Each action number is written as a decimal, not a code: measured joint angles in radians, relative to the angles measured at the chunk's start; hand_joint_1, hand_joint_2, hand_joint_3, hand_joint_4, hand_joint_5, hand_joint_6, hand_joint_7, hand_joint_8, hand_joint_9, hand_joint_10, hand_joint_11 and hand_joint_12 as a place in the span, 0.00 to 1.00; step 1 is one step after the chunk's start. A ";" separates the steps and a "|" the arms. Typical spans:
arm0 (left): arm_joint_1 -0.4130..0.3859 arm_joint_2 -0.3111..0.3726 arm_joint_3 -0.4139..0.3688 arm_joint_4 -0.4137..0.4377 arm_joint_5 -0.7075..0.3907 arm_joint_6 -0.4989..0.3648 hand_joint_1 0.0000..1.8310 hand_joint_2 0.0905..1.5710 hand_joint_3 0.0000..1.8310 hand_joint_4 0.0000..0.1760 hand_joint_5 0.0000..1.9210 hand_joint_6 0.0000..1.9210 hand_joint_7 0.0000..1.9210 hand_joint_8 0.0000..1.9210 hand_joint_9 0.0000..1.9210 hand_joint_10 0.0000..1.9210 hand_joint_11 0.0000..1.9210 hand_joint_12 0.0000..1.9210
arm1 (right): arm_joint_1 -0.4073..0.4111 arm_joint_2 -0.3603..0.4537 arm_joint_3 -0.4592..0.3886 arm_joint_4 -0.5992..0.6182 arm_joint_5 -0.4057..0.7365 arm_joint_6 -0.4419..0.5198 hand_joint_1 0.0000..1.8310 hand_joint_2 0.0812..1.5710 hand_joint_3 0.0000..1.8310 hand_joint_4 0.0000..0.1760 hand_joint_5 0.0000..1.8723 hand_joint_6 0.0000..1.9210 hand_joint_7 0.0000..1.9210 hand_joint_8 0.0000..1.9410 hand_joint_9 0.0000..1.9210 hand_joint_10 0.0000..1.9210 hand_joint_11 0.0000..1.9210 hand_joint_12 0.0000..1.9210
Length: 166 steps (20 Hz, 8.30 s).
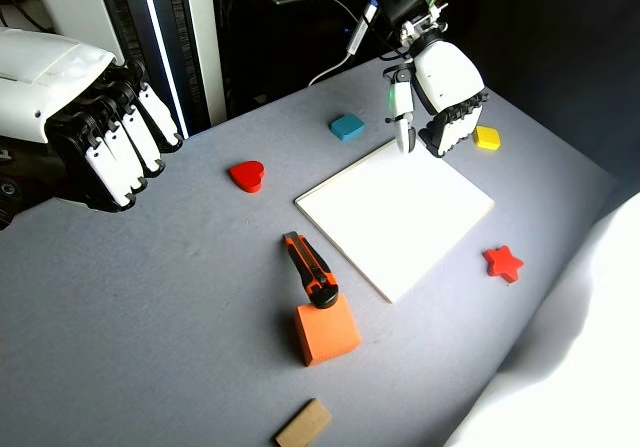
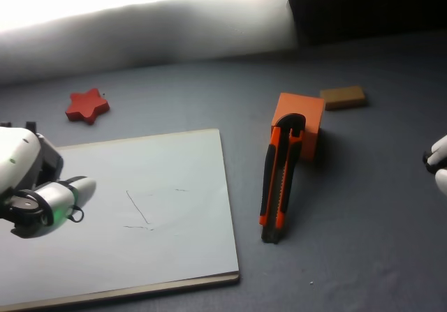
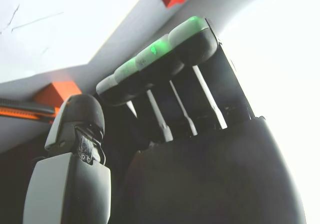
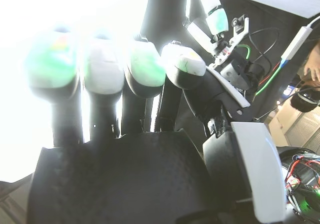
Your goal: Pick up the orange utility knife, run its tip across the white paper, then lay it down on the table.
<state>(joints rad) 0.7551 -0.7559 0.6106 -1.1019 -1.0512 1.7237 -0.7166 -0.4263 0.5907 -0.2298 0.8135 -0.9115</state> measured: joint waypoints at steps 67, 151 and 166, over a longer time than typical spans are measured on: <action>0.024 -0.113 0.004 -0.037 -0.091 0.003 0.07 0.82 0.00 0.04 0.02 0.00 0.05 0.00 0.06 0.00 0.00 0.36 | 0.462 -0.903 0.759 -1.873 -0.486 1.517 0.65 0.63 0.04 0.00 0.00 0.00 0.00 0.00 0.00 0.00 0.00 0.00; 0.034 -0.127 0.027 -0.039 -0.108 -0.012 0.06 0.83 0.00 0.05 0.00 0.00 0.05 0.00 0.06 0.00 0.00 0.28 | 0.288 -1.519 1.404 -0.518 0.264 -0.704 0.84 0.58 0.49 1.00 0.86 1.00 0.98 1.00 1.00 1.00 1.00 1.00; 0.033 -0.128 0.027 -0.040 -0.109 -0.012 0.07 0.83 0.00 0.06 0.00 0.00 0.05 0.00 0.05 0.00 0.00 0.27 | 0.231 -1.505 1.416 -0.498 0.312 -0.710 0.82 0.60 0.49 1.00 0.88 1.00 0.99 1.00 1.00 1.00 1.00 1.00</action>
<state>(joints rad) 0.7883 -0.8837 0.6380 -1.1419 -1.1599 1.7115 -0.4854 -1.9312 2.0068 -0.7277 1.1259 -1.6215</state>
